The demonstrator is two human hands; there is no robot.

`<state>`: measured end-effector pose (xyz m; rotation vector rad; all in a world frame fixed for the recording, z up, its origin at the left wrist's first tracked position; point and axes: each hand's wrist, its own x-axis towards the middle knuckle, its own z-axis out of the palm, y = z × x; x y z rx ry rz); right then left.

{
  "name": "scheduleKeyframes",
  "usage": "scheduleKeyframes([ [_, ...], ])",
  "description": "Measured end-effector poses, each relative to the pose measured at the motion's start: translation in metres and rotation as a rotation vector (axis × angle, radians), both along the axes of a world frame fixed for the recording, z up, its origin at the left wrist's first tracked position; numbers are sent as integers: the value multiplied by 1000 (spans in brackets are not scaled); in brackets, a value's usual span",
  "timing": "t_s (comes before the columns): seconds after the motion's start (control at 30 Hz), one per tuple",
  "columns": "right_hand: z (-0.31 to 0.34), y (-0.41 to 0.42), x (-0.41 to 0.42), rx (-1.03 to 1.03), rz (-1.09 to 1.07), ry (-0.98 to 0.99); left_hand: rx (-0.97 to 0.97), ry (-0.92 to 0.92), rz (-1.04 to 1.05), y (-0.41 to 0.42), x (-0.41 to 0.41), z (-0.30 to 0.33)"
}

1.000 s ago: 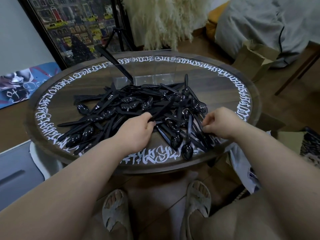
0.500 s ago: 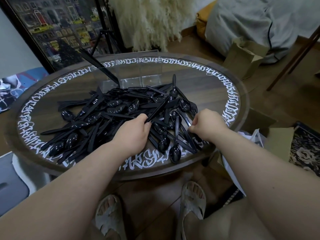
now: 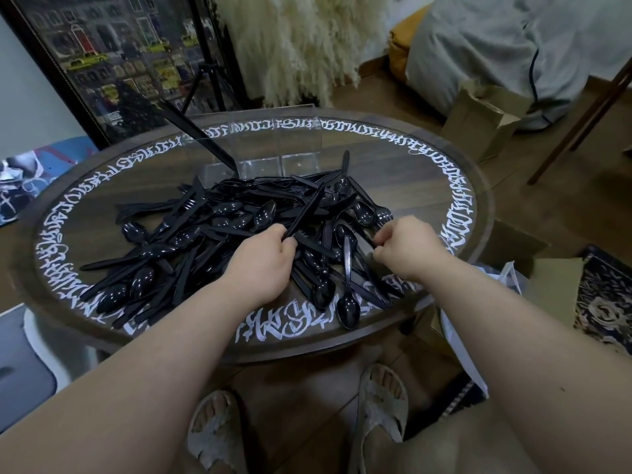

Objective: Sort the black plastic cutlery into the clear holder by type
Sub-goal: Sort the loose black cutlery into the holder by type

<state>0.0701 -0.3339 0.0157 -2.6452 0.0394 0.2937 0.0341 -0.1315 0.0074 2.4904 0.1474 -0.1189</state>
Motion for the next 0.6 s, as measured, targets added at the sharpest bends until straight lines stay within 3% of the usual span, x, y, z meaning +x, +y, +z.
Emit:
scheduleKeyframes([
  [0.17,11,0,-4,412,-142,-28,-60,-25,48,-1,-1,6],
  [0.33,18,24,-8,876,-93,193,-129,-20,41,1,-3,8],
  [0.6,13,73,-10,1006,9,321,-307,18,23,12,-7,8],
])
